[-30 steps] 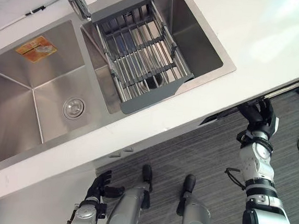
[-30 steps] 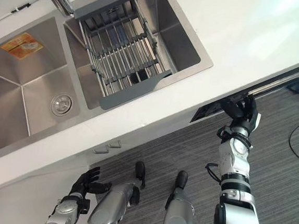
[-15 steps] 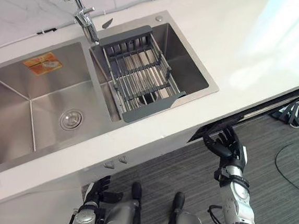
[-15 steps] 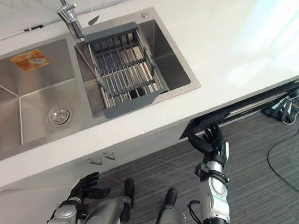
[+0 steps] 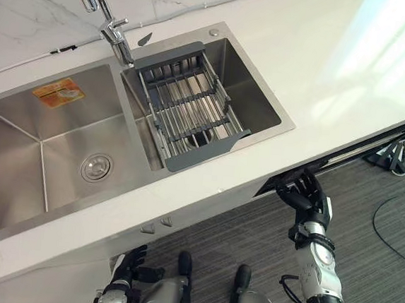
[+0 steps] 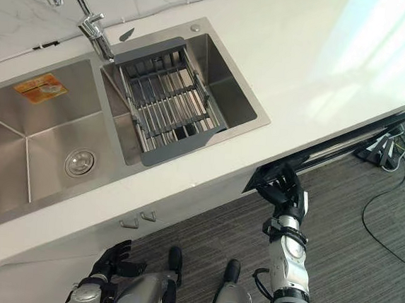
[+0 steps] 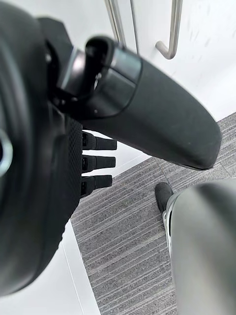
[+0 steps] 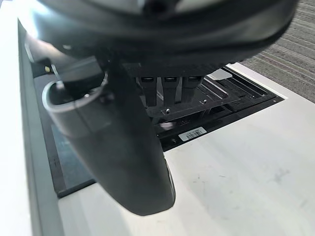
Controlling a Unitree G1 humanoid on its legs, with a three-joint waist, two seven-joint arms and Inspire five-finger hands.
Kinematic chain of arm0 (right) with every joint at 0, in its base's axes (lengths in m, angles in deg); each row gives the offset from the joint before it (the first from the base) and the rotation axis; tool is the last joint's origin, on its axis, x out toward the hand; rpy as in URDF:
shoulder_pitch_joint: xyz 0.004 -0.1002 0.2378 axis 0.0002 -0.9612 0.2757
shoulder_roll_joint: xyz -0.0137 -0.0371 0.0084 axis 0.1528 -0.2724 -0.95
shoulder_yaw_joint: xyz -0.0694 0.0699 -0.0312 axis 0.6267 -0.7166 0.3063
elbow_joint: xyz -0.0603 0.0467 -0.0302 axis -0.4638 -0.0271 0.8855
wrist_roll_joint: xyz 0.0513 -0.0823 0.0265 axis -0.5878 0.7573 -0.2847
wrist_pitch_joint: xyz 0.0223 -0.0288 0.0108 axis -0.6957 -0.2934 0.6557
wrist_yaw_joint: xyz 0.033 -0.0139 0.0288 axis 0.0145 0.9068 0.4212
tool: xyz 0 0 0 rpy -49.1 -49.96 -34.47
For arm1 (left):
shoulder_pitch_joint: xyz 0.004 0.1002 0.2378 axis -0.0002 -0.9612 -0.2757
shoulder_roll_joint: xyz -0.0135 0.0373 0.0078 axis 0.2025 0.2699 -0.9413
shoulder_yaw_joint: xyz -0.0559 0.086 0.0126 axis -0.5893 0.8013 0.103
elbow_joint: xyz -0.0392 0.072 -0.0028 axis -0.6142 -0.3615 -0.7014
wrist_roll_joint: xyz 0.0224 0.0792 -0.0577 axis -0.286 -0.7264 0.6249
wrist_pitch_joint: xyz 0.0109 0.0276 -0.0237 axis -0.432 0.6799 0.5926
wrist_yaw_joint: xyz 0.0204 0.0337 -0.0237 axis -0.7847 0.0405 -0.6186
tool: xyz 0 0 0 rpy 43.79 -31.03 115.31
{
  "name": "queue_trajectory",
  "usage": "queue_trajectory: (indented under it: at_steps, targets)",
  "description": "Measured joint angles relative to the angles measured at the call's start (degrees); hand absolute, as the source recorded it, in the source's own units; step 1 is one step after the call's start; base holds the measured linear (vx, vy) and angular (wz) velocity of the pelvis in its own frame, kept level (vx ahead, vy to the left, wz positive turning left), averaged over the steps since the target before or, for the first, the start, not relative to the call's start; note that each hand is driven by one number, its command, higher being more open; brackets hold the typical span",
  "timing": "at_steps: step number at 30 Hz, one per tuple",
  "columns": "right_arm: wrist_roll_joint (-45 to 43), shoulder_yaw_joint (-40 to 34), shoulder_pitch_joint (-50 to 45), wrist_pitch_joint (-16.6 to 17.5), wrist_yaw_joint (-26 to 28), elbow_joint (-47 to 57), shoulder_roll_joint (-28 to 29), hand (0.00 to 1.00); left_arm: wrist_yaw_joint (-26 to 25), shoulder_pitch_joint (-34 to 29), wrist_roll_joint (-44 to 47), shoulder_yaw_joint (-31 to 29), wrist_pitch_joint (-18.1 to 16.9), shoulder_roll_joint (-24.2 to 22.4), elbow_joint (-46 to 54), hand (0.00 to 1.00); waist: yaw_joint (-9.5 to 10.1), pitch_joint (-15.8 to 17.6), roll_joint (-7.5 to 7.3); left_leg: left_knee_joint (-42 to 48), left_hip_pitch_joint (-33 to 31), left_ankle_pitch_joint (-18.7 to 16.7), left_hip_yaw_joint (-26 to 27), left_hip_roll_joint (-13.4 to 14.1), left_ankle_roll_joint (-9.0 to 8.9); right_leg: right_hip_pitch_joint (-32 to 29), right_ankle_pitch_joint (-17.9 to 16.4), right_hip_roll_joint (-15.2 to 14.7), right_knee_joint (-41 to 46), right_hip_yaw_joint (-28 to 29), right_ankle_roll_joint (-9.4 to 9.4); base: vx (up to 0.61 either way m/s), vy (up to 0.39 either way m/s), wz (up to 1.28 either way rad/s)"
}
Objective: Walk over to the sink, pick up the cup, carry it to the dishwasher, place the cup inside the dishwasher, then close the dishwasher door
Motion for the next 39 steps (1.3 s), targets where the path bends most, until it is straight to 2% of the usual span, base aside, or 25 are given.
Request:
queue_trajectory:
  at_steps: [7,13,16,21,26,29,33,35,39]
  targets:
    - [-8.1,0.0,9.1,2.2,-1.4,-7.5,-0.2,0.9,0.0,0.1,0.2,-0.1,-0.1,0.1,0.4,0.9,0.77,0.4,0.51,0.0,-2.4,1.1,-0.3,-0.4,0.54,-2.3,0.8,-0.4,0.2,-0.2,0.06,-0.06,0.018,0.03]
    - [-12.6,0.0,9.4,3.2,-1.6,-8.1,0.1,0.9,-0.4,0.0,0.2,-0.3,-0.1,-0.1,0.6,0.9,1.12,1.0,1.56,0.0,-2.6,1.2,-0.8,-0.5,0.56,-2.4,0.8,-0.5,0.3,-0.6,0.09,-0.02,0.005,0.04]
    - [-12.6,0.1,9.4,3.6,-1.6,-8.0,0.4,0.9,-0.6,0.0,0.2,-0.4,-0.1,-0.5,0.7,0.9,1.07,1.3,2.08,-0.1,-2.9,1.3,-0.9,-0.3,0.46,-2.7,0.8,-0.3,0.3,-0.6,0.04,0.0,0.0,0.0]
    - [-11.8,2.3,5.6,3.6,-1.4,-3.4,0.8,0.9,-0.7,0.2,0.2,-0.4,0.0,-1.3,1.5,0.9,1.06,1.3,2.04,-0.3,-2.9,1.3,-0.9,-0.2,0.44,-2.7,0.7,-0.2,0.2,-0.7,-0.09,0.0,0.0,0.0]
    - [-3.7,5.3,-1.0,2.9,-0.5,1.7,2.1,0.9,-0.8,0.3,0.2,-0.4,0.0,-1.8,1.6,0.9,1.03,1.4,1.56,-1.8,0.1,1.2,-0.7,-0.2,0.34,-0.3,0.5,0.0,-0.2,-0.5,0.05,0.04,-0.009,-0.03]
    - [3.2,5.8,-5.7,1.8,1.3,4.7,2.9,0.9,-0.8,0.3,0.2,-0.4,0.0,-1.9,1.6,0.9,1.03,1.1,0.75,-2.8,1.7,1.2,0.2,-0.3,0.32,0.5,0.3,-0.1,-0.3,0.4,0.23,0.01,0.005,-0.15]
    - [11.9,6.3,-11.9,0.9,3.6,5.7,3.0,0.9,-0.8,0.0,0.1,-0.4,0.0,-1.3,1.4,0.9,0.64,-0.2,-1.75,-4.5,4.1,1.3,1.4,-0.4,0.24,1.7,0.2,0.0,-0.9,1.5,0.37,0.02,0.008,-0.15]
    - [16.1,6.9,-14.9,0.3,4.5,4.6,3.2,0.9,-0.8,-0.3,0.0,-0.4,0.0,-1.1,0.8,0.9,0.0,-1.6,-3.5,-5.3,5.4,1.3,1.7,-0.4,0.24,2.6,0.2,0.0,-1.4,1.8,0.43,0.04,0.01,-0.09]
    - [23.0,6.8,-17.5,0.0,5.1,-1.8,3.8,0.9,-0.8,-0.3,-0.1,-0.4,0.1,-1.1,-0.6,0.9,-0.03,-3.5,-5.24,-6.5,8.0,1.3,2.1,-0.6,0.22,4.8,0.0,0.1,-2.1,2.0,0.65,0.04,0.012,-0.07]
